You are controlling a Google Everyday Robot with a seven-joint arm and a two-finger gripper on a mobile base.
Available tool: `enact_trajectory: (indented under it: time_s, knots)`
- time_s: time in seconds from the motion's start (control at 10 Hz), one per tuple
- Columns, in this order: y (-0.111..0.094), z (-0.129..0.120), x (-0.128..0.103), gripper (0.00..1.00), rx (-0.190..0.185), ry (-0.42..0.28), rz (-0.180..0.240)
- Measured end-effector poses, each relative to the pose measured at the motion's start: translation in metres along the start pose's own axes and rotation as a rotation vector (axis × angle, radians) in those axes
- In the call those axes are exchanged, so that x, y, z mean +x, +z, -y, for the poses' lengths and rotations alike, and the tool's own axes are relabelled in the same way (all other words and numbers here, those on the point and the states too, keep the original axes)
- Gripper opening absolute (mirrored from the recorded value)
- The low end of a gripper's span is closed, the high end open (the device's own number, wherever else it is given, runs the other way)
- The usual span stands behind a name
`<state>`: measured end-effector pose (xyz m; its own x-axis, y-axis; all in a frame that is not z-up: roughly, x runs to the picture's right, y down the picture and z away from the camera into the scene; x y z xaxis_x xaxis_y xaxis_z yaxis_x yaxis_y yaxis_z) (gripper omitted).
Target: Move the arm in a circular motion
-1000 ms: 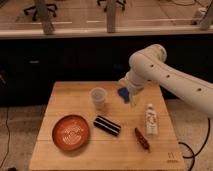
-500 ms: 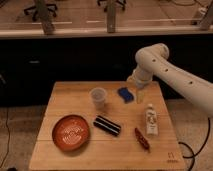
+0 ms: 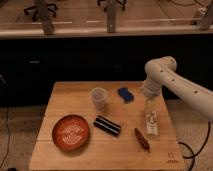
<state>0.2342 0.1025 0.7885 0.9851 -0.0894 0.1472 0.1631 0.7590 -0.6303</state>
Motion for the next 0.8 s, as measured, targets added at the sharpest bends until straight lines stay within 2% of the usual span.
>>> enact_trajectory:
  time_s: [0.2, 0.4, 0.6, 0.8]
  knots:
    - [0.008, -0.031, 0.014, 0.8, -0.029, 0.032, -0.018]
    - [0.008, -0.062, 0.019, 0.8, -0.039, 0.047, -0.038]
    - [0.001, -0.086, 0.011, 0.8, -0.035, 0.033, -0.052]
    - [-0.015, -0.099, -0.01, 0.8, -0.011, -0.008, -0.056]
